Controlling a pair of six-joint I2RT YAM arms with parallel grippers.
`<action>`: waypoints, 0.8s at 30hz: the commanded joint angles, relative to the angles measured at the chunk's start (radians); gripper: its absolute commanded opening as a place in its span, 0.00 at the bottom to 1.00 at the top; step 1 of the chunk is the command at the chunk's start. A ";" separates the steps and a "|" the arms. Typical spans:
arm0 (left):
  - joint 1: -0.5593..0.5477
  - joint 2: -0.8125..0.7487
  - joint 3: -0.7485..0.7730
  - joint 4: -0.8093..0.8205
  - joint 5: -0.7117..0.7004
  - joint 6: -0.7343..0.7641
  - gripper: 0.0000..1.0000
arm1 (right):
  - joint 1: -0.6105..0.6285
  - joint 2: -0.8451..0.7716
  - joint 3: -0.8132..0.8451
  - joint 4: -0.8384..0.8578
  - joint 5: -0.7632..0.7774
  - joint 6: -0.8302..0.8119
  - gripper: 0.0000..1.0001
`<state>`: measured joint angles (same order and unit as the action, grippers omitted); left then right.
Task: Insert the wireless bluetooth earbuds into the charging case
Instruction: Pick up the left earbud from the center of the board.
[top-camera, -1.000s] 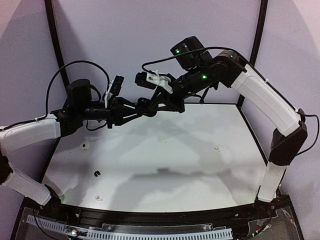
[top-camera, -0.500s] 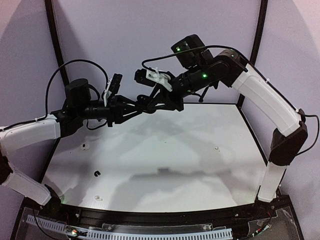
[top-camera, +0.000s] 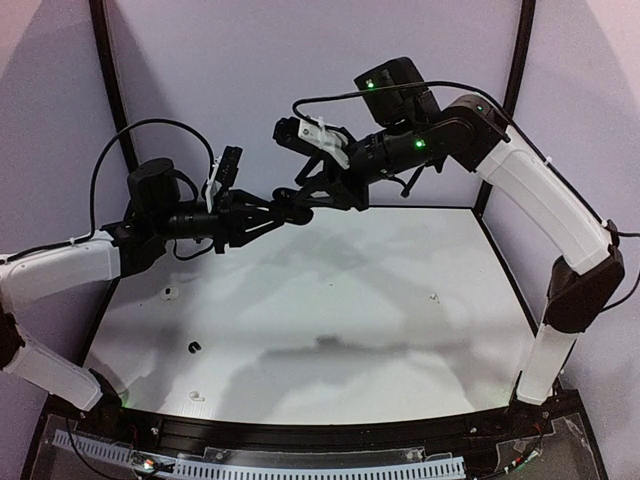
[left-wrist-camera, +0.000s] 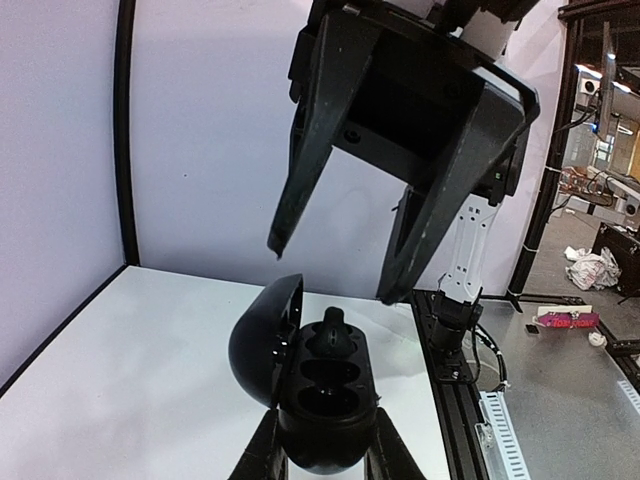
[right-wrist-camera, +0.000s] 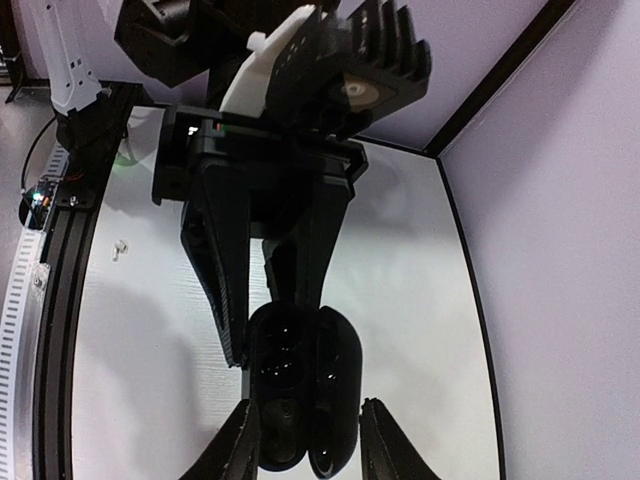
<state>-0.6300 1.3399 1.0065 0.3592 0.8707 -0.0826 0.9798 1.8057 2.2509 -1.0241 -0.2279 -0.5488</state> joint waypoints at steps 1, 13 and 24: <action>0.013 -0.041 -0.017 0.027 -0.014 -0.020 0.01 | 0.006 -0.050 -0.006 0.081 -0.019 0.022 0.35; 0.059 -0.075 -0.046 0.070 -0.125 -0.100 0.01 | -0.055 -0.239 -0.222 0.529 -0.043 0.220 0.49; 0.202 -0.180 -0.065 0.027 -0.155 -0.093 0.01 | -0.207 -0.175 -0.391 0.704 -0.194 0.507 0.84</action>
<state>-0.4736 1.2221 0.9653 0.3885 0.7238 -0.1764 0.7727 1.5784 1.9068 -0.4046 -0.2470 -0.1513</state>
